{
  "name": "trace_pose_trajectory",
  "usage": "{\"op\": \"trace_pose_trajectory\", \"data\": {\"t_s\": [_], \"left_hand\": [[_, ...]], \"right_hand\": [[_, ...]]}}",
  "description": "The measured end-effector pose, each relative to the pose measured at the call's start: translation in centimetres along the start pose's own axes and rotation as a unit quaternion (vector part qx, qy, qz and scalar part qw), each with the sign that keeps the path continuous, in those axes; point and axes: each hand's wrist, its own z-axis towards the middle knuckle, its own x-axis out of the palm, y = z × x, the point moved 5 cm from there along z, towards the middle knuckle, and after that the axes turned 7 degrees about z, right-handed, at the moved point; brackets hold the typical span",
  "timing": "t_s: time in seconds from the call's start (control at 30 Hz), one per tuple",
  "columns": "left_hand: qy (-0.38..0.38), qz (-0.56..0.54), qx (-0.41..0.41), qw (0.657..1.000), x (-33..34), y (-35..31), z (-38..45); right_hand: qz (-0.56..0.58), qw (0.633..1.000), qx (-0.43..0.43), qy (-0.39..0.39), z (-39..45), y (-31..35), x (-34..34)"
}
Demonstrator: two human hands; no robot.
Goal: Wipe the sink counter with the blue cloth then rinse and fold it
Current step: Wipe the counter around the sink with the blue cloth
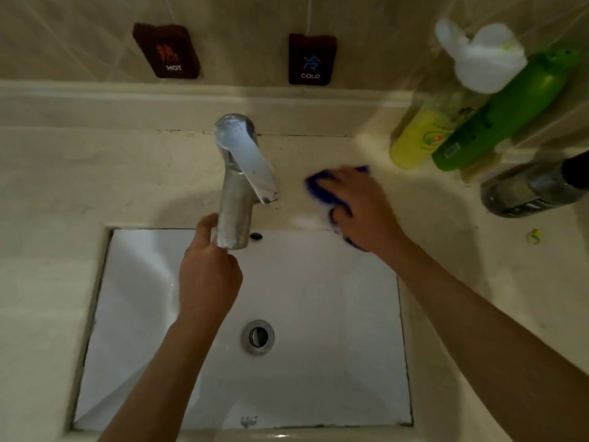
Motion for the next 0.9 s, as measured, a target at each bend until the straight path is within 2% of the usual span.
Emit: {"op": "trace_pose_trajectory", "data": {"t_s": [0.03,0.1,0.2,0.37,0.43,0.5,0.6,0.7,0.8,0.9], "left_hand": [[0.001,-0.008,-0.005,1.0,0.1,0.0,-0.1],[-0.011,-0.021,-0.015,1.0,-0.1,-0.1,-0.2],[-0.006,-0.017,-0.027,0.999,-0.2,0.2,-0.2],[-0.001,-0.005,-0.007,1.0,-0.2,0.4,-0.1],[-0.004,-0.01,-0.001,1.0,-0.1,0.2,-0.2],[-0.003,-0.015,0.0,1.0,-0.1,0.1,-0.2],[0.002,-0.014,0.003,1.0,0.0,0.2,-0.2],[0.003,-0.008,-0.001,1.0,0.0,0.3,-0.3],[0.005,-0.002,-0.03,1.0,-0.1,0.5,-0.3],[0.003,0.008,-0.056,0.998,-0.4,0.4,-0.5]], "right_hand": [[-0.024,0.998,0.044,-0.04,0.8,-0.8,-0.6],[-0.042,0.993,0.094,-0.051,3.7,-0.4,-0.3],[-0.017,0.997,0.077,-0.027,7.8,1.4,1.4],[0.055,0.99,0.096,-0.085,8.8,1.5,1.8],[0.095,0.986,0.086,-0.109,8.9,1.8,1.9],[0.134,0.985,0.047,-0.098,9.8,2.9,2.0],[0.145,0.989,-0.01,-0.014,11.4,5.4,2.2],[0.101,0.985,-0.042,0.135,13.2,7.3,2.0],[0.064,0.954,-0.048,0.289,14.0,7.4,1.5],[0.058,0.939,-0.047,0.335,13.5,6.4,1.5]]}}
